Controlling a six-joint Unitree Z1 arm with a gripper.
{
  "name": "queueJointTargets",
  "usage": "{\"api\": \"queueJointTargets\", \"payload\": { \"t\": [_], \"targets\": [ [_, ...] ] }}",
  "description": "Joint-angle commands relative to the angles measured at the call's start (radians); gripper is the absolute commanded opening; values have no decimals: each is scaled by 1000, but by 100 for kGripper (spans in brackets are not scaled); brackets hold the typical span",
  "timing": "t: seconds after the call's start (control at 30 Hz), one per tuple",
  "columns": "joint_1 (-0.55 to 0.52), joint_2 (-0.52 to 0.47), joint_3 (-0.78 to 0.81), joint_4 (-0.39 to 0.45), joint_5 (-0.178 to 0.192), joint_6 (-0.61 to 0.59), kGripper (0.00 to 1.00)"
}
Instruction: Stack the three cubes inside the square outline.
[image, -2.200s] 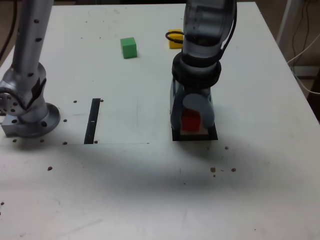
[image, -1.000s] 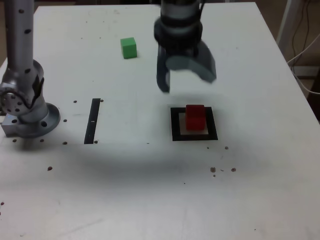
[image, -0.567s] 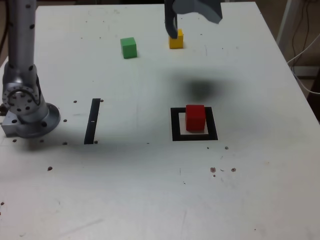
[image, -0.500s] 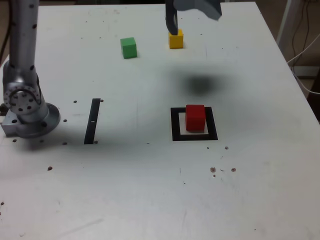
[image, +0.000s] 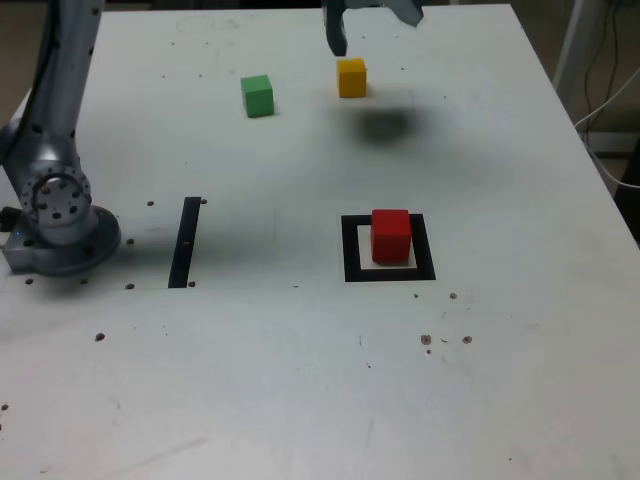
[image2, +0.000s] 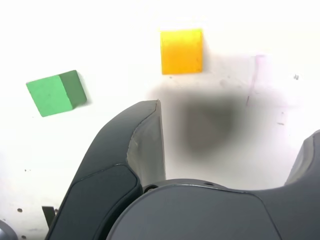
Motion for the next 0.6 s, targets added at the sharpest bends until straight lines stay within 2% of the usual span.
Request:
{"api": "queueJointTargets", "payload": {
  "t": [0.0,0.23,0.57],
  "targets": [
    [15,14,11,-9,5,2,95],
    [34,55,46,-34,31,4,95],
    [38,98,71,-67,42,1,90]
  ]
}}
